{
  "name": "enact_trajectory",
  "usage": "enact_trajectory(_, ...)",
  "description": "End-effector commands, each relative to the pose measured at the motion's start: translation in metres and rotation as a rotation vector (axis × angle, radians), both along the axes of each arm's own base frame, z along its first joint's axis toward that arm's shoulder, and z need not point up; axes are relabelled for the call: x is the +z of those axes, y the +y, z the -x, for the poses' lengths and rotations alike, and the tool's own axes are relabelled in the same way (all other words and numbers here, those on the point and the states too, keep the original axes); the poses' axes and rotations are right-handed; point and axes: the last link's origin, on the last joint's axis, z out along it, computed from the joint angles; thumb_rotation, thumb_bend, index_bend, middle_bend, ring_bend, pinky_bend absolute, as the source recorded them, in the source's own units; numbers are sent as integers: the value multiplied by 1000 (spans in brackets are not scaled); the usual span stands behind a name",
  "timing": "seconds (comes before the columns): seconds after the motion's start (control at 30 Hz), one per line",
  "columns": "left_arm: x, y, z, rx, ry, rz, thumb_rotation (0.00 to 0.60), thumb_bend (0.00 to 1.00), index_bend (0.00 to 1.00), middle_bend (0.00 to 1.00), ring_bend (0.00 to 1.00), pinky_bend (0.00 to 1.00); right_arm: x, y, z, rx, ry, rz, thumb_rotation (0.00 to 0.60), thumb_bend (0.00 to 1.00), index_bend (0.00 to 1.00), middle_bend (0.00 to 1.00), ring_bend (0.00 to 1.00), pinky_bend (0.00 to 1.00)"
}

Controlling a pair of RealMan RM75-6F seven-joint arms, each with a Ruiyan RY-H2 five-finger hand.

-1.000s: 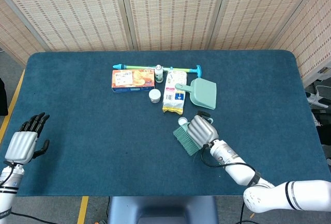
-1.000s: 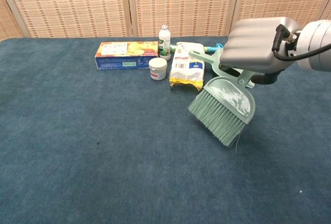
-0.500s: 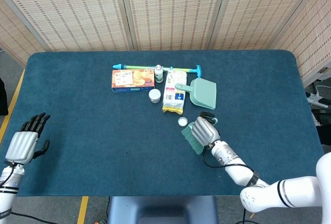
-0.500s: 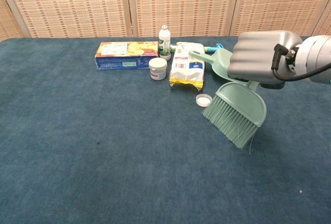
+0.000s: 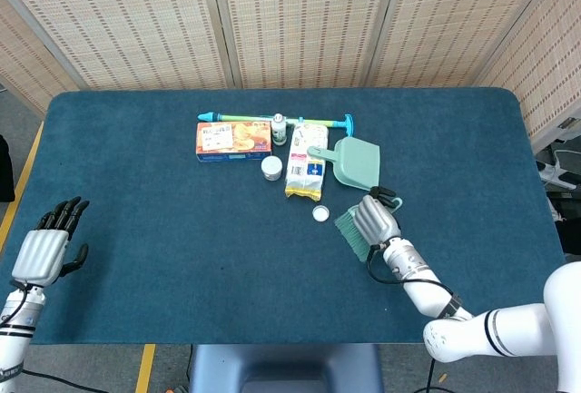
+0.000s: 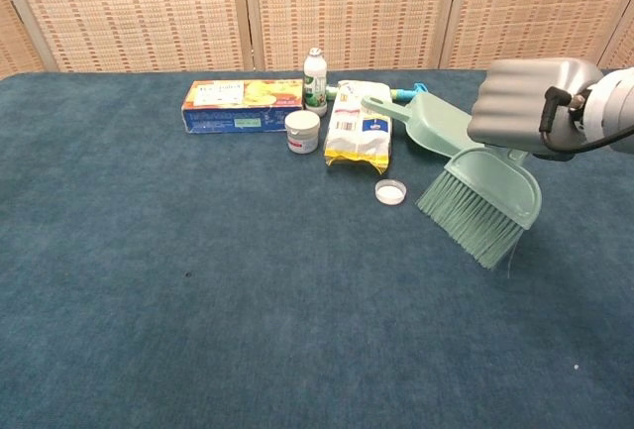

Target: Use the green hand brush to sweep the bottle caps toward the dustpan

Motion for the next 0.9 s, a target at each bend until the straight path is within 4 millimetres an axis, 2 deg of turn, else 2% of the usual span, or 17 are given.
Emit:
enact_trajectory(0.03, 2, -3, 1, 0, 2, 0, 600, 460, 0, 0, 46, 170, 3, -2, 4, -6, 16, 11, 600, 405, 1000, 887, 610, 509)
enact_trajectory(0.3, 1, -4, 1, -1, 7, 10, 600, 459, 0, 0, 46, 169, 12, -7, 27, -55, 73, 57, 600, 405, 1000, 887, 610, 509)
enact_trajectory(0.6, -3, -4, 4, 7, 25, 23, 600, 459, 0, 0, 46, 170, 35, -15, 55, -116, 112, 137, 600, 405, 1000, 887, 610, 510)
enact_trajectory(0.8, -7, -4, 9, 14, 39, 32, 600, 459, 0, 0, 47, 169, 51, -23, 81, -167, 148, 190, 600, 405, 1000, 887, 610, 510)
enact_trajectory(0.9, -12, -2, 4, 11, 44, 33, 600, 460, 0, 0, 48, 170, 58, -26, 94, -187, 166, 209, 600, 405, 1000, 887, 610, 510)
